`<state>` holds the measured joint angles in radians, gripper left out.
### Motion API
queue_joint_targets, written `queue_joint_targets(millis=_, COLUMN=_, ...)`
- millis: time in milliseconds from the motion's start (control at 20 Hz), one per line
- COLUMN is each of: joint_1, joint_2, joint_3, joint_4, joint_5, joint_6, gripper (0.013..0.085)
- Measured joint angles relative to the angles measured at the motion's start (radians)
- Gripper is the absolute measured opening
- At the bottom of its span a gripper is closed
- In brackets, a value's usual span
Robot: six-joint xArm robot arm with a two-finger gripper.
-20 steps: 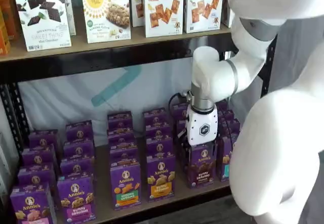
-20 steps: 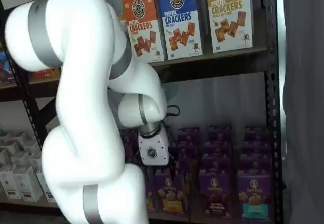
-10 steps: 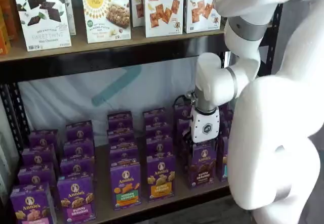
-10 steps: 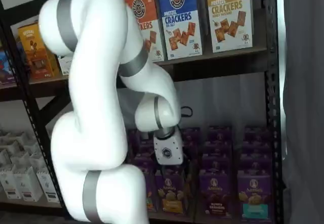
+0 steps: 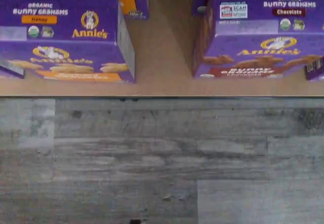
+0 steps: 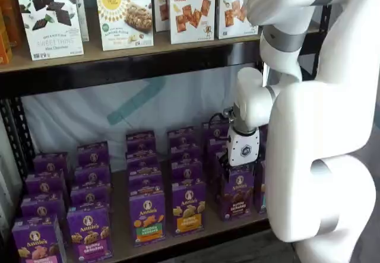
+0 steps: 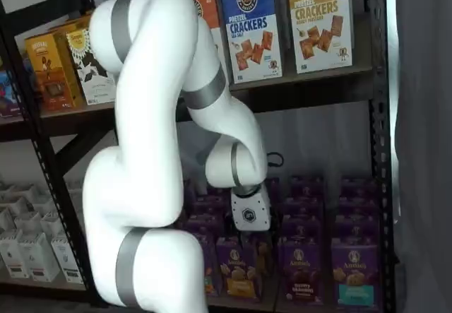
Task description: Pick up the purple box with a brown patch in the center, on the bottom shelf, the fifth box from the left
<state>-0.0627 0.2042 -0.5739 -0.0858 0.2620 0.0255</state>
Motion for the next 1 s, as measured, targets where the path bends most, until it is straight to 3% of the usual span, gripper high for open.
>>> queue_joint_targets(millis=550, joint_1=-0.014, joint_2=0.142, joint_3=-0.142, joint_4=0.052, joint_5=0.006, joint_6=-0.065, gripper=0.085)
queue_joint_targets(millis=1000, joint_1=-0.038, joint_2=0.264, joint_3=-0.277, joint_4=0.115, joint_5=0.028, joint_6=-0.149, gripper=0.085)
